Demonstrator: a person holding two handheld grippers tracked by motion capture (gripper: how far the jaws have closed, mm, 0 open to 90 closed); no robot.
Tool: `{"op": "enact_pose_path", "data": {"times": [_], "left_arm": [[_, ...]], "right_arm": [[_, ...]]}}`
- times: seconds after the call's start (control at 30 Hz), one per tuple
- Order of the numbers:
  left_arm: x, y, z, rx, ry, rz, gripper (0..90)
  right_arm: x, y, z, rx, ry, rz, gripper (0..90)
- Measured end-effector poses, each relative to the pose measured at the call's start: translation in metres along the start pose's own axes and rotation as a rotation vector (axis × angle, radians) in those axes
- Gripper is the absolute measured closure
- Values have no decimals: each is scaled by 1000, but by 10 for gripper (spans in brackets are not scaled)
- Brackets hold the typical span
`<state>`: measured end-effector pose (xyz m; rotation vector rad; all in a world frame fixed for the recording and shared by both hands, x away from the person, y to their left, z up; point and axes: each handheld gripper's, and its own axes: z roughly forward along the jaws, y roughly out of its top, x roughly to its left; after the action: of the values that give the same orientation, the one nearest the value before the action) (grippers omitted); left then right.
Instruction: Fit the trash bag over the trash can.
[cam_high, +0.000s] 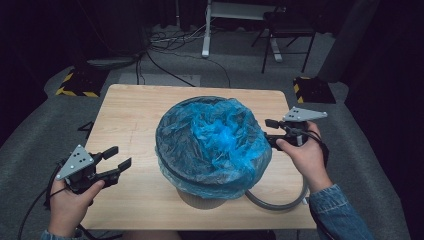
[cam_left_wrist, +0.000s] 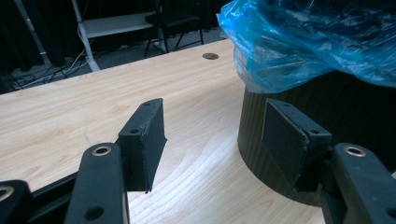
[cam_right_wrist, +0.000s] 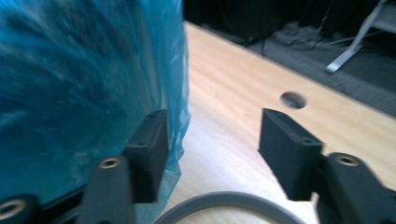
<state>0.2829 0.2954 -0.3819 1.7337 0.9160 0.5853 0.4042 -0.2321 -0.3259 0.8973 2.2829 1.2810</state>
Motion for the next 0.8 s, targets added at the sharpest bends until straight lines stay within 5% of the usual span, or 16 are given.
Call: {"op": "enact_pose_path", "data": {"times": [0.3, 0.53, 0.8], "left_arm": [[5, -4, 6, 18, 12, 15, 389], [-8, 6, 21, -6, -83, 28, 388], [-29, 28, 24, -60, -188, 55, 379]], "right_arm": [[4, 9, -48, -92, -29, 5, 361], [24, 20, -85, -146, -12, -19, 338], [48, -1, -85, -100, 48, -35, 254]]}}
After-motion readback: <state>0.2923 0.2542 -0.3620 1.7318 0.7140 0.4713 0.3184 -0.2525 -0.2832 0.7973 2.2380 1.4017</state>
